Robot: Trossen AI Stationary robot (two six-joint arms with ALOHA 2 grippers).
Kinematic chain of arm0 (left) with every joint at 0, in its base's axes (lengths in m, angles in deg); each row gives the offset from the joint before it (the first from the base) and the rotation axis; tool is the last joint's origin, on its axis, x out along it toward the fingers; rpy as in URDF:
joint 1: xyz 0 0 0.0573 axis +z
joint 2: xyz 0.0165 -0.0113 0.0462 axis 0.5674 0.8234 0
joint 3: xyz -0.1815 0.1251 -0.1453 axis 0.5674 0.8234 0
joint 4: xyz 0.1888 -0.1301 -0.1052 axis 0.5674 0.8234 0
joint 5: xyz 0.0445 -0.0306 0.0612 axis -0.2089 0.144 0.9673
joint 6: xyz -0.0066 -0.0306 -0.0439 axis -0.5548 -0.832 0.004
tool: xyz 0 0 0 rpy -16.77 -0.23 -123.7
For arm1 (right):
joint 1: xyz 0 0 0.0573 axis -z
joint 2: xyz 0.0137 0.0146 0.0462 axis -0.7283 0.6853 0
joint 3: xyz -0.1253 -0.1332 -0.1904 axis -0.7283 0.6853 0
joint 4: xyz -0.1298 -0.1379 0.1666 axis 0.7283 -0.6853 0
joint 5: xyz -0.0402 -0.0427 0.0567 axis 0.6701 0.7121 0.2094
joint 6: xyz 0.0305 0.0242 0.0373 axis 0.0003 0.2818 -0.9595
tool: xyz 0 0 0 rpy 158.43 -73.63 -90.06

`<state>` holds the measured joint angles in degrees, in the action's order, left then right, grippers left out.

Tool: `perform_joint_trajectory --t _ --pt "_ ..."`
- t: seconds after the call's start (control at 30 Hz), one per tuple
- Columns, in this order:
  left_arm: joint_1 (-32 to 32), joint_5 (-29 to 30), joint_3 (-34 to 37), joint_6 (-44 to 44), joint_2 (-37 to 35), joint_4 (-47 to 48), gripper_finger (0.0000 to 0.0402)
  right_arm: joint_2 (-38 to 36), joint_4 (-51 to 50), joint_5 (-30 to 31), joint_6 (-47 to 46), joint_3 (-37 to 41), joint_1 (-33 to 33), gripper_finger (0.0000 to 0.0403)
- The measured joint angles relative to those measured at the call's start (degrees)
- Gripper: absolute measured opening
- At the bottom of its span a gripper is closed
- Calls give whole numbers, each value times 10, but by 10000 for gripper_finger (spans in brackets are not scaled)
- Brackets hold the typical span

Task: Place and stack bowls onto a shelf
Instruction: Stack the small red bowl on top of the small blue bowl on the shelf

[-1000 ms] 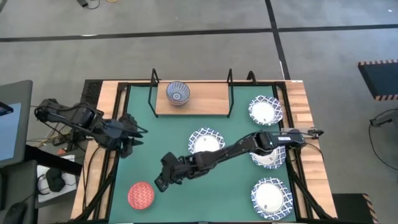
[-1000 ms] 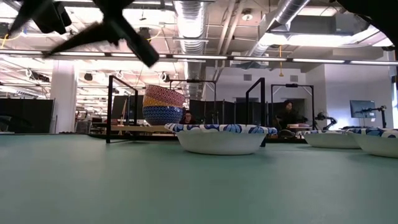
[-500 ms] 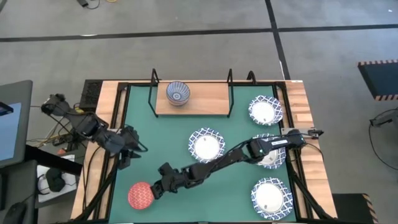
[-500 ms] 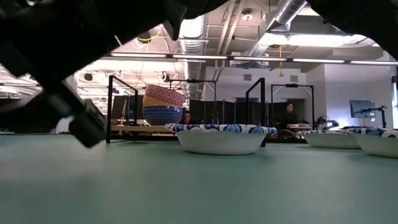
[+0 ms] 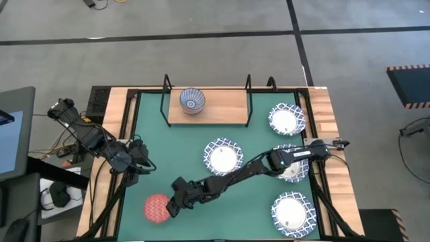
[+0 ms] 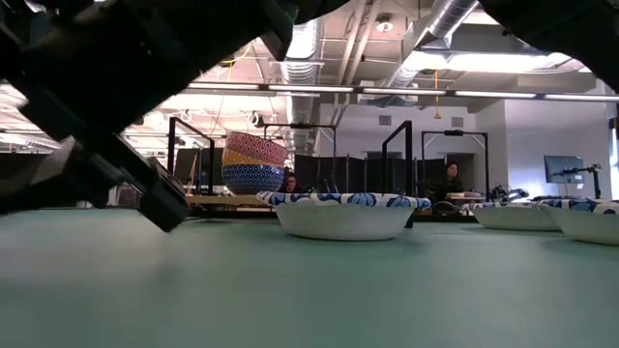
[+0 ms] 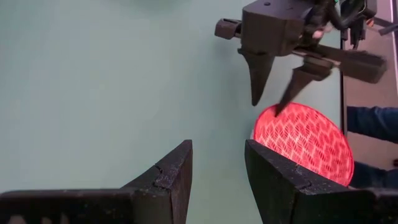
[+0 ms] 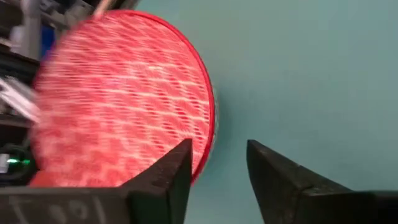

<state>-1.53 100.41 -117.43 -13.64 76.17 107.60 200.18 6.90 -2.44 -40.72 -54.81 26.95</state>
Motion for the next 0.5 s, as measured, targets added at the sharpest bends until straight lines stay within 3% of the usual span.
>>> perform_joint_trajectory --t 0.33,0.5 --pt "0 0 0 -2 0 0 130 0 -5 -21 -18 0 5 74" --pt "0 4 0 -2 0 0 130 0 3 -27 -33 0 8 55"
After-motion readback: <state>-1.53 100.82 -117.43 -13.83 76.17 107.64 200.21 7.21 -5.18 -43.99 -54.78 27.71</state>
